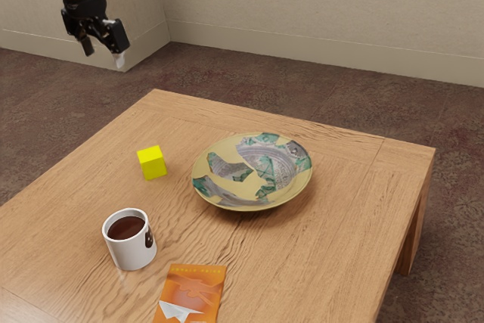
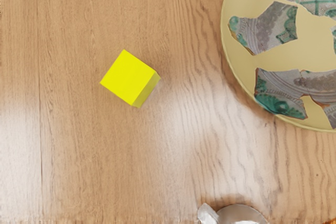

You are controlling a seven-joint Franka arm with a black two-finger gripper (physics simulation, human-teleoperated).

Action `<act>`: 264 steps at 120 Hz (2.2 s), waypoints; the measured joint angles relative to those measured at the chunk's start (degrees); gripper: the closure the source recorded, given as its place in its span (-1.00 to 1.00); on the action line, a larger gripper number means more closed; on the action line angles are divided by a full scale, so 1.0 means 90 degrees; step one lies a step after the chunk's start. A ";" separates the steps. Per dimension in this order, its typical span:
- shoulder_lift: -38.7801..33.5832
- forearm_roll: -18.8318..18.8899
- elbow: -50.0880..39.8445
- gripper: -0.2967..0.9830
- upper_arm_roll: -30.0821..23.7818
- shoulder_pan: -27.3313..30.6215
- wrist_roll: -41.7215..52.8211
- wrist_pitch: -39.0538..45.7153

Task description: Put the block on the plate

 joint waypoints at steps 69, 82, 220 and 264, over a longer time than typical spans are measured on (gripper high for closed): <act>0.1738 -0.0354 -0.1250 -0.54 -0.0904 0.1671 0.1721 0.1956; 0.2334 -0.0372 -0.0756 -0.54 -0.1046 0.1762 0.2135 0.2123; 0.4614 -0.0359 0.1075 -0.54 -0.1962 0.2735 0.4582 0.2349; 0.4831 -0.0360 0.1228 -0.36 -0.2011 0.2742 0.4789 0.2436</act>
